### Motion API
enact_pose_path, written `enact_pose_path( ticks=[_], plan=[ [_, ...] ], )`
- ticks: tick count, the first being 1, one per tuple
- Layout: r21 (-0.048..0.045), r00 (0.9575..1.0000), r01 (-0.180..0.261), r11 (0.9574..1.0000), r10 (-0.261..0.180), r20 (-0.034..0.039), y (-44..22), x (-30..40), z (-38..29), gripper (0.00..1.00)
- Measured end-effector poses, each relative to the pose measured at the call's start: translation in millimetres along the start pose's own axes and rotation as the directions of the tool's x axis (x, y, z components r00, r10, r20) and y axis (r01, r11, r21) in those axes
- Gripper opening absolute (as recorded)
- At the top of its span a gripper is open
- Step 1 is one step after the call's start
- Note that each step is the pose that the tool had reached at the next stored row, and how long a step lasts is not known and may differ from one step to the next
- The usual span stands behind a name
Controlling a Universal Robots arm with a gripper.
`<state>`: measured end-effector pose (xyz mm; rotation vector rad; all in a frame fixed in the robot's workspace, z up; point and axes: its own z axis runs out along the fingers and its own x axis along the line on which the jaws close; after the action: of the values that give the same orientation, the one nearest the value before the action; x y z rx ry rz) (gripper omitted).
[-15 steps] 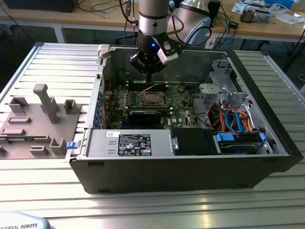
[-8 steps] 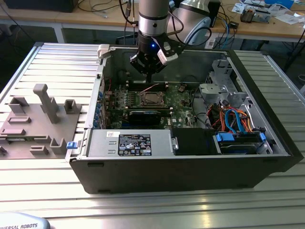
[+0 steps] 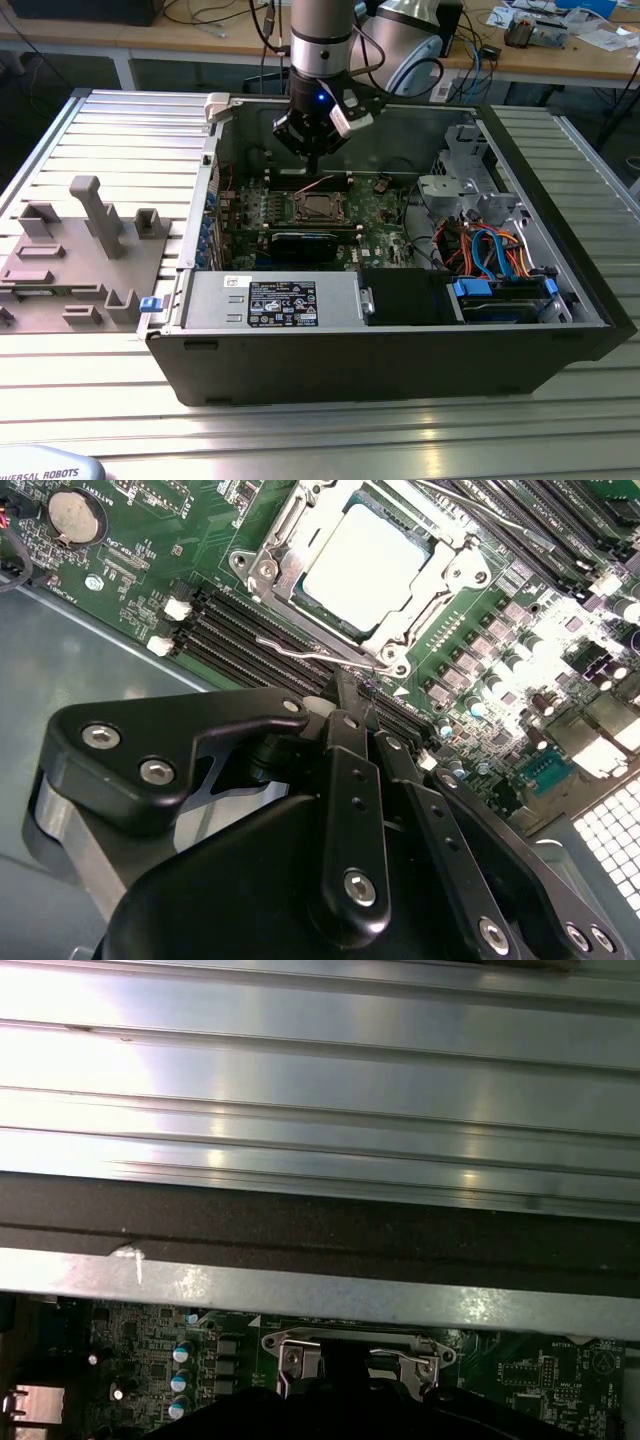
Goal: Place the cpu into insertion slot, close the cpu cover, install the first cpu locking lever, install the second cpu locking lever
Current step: 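Install the first cpu locking lever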
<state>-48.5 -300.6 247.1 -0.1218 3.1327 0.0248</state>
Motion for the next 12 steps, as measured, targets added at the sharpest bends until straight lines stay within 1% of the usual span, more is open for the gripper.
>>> enact_pose_path(
  ticks=[12],
  plan=[
    [0.0000,1.0000,0.000,1.0000,0.000,0.0000,0.0,0.0,2.3,0.11]
  ],
)
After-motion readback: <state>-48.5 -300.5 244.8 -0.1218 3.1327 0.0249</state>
